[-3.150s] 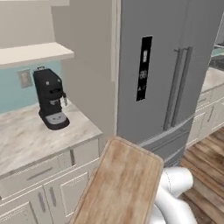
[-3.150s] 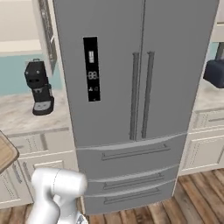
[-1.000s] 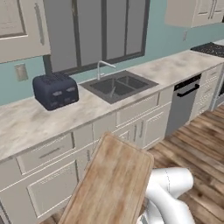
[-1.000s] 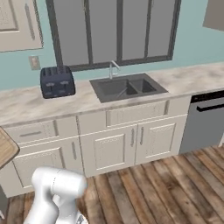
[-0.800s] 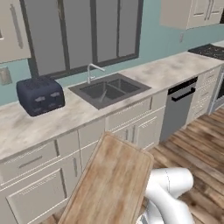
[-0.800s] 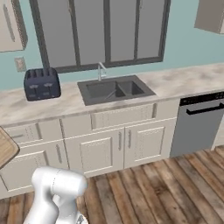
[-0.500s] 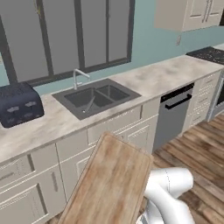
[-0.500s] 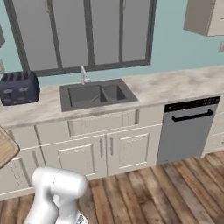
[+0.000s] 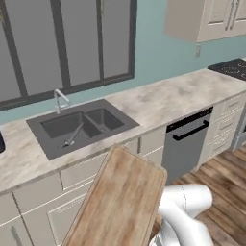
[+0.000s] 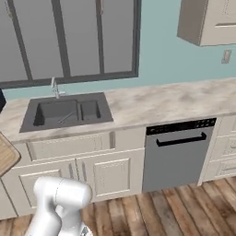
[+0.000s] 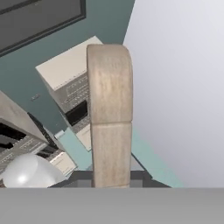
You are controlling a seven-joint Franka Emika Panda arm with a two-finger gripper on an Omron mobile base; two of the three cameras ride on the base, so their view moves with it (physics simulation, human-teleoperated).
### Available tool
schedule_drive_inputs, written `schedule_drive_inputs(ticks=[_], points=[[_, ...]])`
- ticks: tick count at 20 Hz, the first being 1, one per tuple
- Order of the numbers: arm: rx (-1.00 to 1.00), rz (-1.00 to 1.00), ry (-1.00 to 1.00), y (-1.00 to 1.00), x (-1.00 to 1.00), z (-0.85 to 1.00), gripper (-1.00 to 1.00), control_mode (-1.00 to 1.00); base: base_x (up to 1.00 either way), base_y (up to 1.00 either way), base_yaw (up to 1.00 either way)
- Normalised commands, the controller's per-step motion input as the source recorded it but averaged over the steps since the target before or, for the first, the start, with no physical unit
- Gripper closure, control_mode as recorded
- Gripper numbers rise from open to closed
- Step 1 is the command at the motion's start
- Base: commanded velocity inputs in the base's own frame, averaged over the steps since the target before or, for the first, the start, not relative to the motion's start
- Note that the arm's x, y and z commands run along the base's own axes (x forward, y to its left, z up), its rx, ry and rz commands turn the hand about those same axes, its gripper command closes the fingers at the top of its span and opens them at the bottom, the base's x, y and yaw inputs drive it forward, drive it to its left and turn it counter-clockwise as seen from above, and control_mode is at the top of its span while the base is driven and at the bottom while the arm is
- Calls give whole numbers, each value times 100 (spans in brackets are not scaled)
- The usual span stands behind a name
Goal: Move the cutting board and knife to the sink. Then move spray from the cabinet to the counter.
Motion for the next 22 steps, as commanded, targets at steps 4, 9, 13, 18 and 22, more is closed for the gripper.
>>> schedule_drive_inputs(ticks=[4,9,13,18,22], points=[[0,0,0,0,0,0,100,100,78,-55,17],[0,0,0,0,0,0,100,100,72,-13,16],[0,0,0,0,0,0,100,100,65,0,19],[0,0,0,0,0,0,100,100,64,0,21],[0,0,0,0,0,0,100,100,64,0,23]])
